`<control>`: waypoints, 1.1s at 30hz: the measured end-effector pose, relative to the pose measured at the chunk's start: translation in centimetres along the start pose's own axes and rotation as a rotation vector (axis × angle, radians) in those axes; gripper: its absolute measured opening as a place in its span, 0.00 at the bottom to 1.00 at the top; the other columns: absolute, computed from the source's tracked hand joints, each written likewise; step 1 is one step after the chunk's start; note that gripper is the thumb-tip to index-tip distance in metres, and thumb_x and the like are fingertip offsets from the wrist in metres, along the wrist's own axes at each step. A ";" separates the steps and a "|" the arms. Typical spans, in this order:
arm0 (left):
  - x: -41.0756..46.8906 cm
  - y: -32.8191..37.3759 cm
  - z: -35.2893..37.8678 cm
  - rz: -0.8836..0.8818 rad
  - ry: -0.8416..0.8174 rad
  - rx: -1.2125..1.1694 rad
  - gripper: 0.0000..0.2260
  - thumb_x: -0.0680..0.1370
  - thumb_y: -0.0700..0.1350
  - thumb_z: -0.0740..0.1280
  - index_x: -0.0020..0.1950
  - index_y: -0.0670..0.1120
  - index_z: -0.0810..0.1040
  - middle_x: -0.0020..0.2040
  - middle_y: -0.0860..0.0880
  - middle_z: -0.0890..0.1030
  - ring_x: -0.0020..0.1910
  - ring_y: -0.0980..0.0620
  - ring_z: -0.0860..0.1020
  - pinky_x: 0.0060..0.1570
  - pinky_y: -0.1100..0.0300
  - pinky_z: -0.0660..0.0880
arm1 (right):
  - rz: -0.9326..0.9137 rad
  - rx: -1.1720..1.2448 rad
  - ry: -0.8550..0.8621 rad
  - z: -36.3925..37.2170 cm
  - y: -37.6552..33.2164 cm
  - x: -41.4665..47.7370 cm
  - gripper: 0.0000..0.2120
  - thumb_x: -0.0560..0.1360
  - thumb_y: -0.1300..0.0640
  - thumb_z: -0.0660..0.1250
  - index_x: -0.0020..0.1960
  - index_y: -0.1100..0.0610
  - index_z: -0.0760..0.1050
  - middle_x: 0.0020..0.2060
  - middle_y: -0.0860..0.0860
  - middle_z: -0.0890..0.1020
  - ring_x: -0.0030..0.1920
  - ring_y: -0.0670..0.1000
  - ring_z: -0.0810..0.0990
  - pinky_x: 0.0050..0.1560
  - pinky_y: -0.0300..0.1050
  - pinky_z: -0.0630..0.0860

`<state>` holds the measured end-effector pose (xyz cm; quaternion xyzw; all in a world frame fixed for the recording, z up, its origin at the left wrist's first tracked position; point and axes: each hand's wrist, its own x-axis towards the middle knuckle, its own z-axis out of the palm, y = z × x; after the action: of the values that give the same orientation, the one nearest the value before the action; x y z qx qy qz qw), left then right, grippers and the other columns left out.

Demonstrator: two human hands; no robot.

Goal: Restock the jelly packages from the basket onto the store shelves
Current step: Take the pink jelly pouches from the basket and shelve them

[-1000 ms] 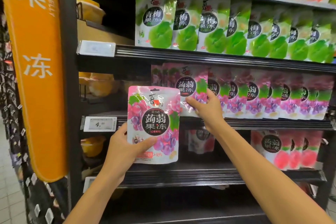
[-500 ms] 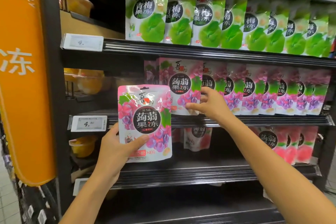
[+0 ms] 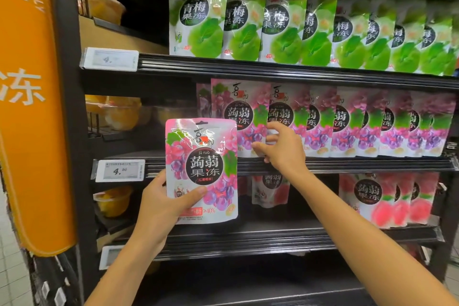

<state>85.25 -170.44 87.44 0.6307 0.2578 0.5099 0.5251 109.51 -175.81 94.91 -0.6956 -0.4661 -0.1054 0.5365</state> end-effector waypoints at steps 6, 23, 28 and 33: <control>0.1 0.7 0.4 -0.001 0.006 -0.011 0.23 0.67 0.42 0.77 0.61 0.48 0.77 0.54 0.45 0.84 0.53 0.44 0.83 0.54 0.38 0.79 | -0.048 0.087 0.052 -1.2 0.5 -0.1 0.17 0.73 0.56 0.75 0.60 0.55 0.77 0.43 0.47 0.84 0.35 0.47 0.83 0.42 0.44 0.81; 3.6 4.3 2.2 0.294 0.072 0.071 0.33 0.67 0.59 0.72 0.68 0.49 0.67 0.62 0.55 0.76 0.57 0.57 0.79 0.55 0.60 0.78 | 0.121 0.565 -0.407 -0.1 -5.4 -1.2 0.03 0.73 0.56 0.75 0.44 0.54 0.83 0.34 0.49 0.86 0.33 0.45 0.83 0.30 0.39 0.76; 3.5 3.8 2.5 0.617 0.133 0.512 0.19 0.78 0.50 0.66 0.69 0.52 0.69 0.67 0.54 0.70 0.66 0.58 0.69 0.61 0.71 0.67 | 0.137 0.555 -0.276 1.8 -7.1 0.3 0.06 0.72 0.58 0.75 0.48 0.58 0.83 0.37 0.54 0.84 0.31 0.49 0.78 0.28 0.42 0.71; 3.9 2.5 3.5 0.459 0.022 0.796 0.23 0.81 0.51 0.63 0.76 0.56 0.63 0.80 0.51 0.57 0.79 0.51 0.54 0.77 0.48 0.55 | 0.100 0.586 -0.208 3.9 -7.7 0.6 0.04 0.73 0.61 0.75 0.46 0.57 0.81 0.37 0.49 0.84 0.32 0.40 0.82 0.29 0.32 0.74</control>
<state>89.33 -169.24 91.46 0.8187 0.2929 0.4809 0.1126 102.66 -172.26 98.72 -0.5403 -0.4941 0.1317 0.6683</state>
